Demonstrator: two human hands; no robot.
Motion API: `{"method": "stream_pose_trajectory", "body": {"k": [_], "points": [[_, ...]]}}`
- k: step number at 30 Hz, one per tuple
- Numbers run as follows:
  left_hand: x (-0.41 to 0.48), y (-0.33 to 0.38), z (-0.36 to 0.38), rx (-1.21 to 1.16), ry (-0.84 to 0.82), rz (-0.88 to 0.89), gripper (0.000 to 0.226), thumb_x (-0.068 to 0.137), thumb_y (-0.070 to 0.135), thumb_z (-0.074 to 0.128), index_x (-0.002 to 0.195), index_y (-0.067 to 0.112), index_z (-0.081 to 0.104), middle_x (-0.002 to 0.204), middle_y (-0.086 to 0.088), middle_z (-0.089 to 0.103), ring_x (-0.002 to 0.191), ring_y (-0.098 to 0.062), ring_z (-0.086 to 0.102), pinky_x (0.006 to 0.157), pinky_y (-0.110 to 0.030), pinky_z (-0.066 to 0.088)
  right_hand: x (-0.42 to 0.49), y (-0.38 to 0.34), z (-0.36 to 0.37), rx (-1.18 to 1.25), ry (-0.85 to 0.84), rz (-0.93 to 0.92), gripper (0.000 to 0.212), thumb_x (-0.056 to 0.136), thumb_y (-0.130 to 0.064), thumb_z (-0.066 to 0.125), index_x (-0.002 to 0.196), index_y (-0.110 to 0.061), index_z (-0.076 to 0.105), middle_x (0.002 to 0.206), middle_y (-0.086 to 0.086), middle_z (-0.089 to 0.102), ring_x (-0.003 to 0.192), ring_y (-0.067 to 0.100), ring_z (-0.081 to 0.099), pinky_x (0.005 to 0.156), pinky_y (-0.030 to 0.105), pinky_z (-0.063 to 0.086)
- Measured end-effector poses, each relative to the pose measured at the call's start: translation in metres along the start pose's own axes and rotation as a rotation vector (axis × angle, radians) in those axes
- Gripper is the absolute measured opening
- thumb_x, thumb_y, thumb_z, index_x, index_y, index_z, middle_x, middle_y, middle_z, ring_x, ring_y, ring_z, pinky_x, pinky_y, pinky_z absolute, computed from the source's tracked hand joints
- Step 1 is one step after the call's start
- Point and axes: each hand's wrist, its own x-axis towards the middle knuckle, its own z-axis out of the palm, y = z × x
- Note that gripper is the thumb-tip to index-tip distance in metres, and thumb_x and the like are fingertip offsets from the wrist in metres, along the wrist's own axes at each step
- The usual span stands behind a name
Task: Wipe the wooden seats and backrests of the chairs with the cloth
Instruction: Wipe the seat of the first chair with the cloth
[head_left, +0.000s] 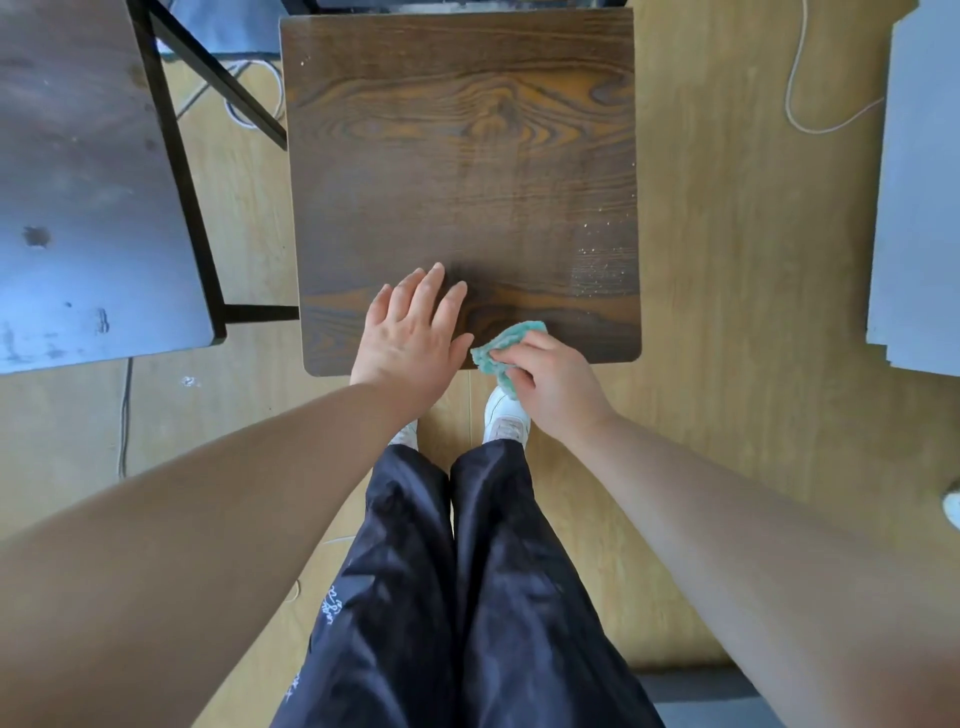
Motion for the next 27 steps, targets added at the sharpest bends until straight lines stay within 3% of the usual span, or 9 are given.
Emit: {"method": "stream_pose_trajectory", "body": {"k": [2, 7, 12, 18, 21, 27], "points": [[0.005, 0.001, -0.006, 0.012, 0.003, -0.005, 0.059, 0.099, 0.047, 0.03, 0.15, 0.018, 0.026, 0.158, -0.009, 0.02, 0.145, -0.027, 0.018, 0.118, -0.047, 0.017, 0.001, -0.002, -0.007, 0.06, 0.085, 0.015, 0.027, 0.094, -0.01, 0.058, 0.119, -0.015, 0.069, 0.112, -0.002, 0.064, 0.102, 0.014, 0.061, 0.089, 0.026, 0.053], [0.045, -0.001, -0.03, 0.032, 0.066, -0.009, 0.058, 0.099, 0.047, 0.033, 0.149, 0.019, 0.029, 0.158, -0.008, 0.024, 0.145, -0.028, 0.02, 0.117, -0.047, 0.017, 0.046, 0.01, -0.06, 0.148, 0.369, 0.084, 0.027, 0.089, -0.004, 0.062, 0.112, -0.014, 0.072, 0.111, -0.001, 0.066, 0.1, 0.01, 0.06, 0.087, -0.001, 0.035], [0.112, -0.001, -0.062, 0.0, 0.164, -0.032, 0.06, 0.098, 0.047, 0.038, 0.149, 0.018, 0.031, 0.157, -0.009, 0.026, 0.144, -0.028, 0.023, 0.117, -0.047, 0.02, 0.13, 0.033, -0.13, 0.19, 0.517, 0.14, 0.027, 0.089, -0.003, 0.061, 0.11, -0.014, 0.073, 0.111, 0.0, 0.066, 0.092, 0.01, 0.06, 0.078, 0.0, 0.035], [0.189, -0.003, -0.096, 0.034, 0.213, -0.051, 0.06, 0.1, 0.049, 0.029, 0.152, 0.022, 0.017, 0.161, -0.006, 0.013, 0.147, -0.027, 0.013, 0.119, -0.045, 0.016, 0.218, 0.065, -0.185, 0.114, 0.483, 0.205, 0.029, 0.095, -0.011, 0.053, 0.118, -0.019, 0.069, 0.117, -0.003, 0.06, 0.1, 0.017, 0.06, 0.079, 0.018, 0.045], [0.218, -0.004, -0.11, 0.037, 0.237, -0.05, 0.06, 0.1, 0.05, 0.029, 0.152, 0.022, 0.018, 0.16, -0.007, 0.015, 0.146, -0.028, 0.014, 0.118, -0.046, 0.017, 0.241, 0.075, -0.191, 0.053, 0.396, 0.224, 0.031, 0.097, -0.014, 0.052, 0.123, -0.021, 0.067, 0.125, -0.002, 0.057, 0.11, 0.021, 0.058, 0.089, 0.025, 0.049], [0.24, -0.001, -0.113, 0.02, 0.223, -0.059, 0.059, 0.101, 0.049, 0.029, 0.151, 0.021, 0.018, 0.159, -0.009, 0.018, 0.145, -0.029, 0.016, 0.117, -0.048, 0.02, 0.232, 0.079, -0.18, -0.079, 0.27, 0.141, 0.034, 0.095, -0.011, 0.057, 0.128, -0.015, 0.063, 0.137, 0.005, 0.054, 0.117, 0.023, 0.055, 0.101, 0.025, 0.043]]}}
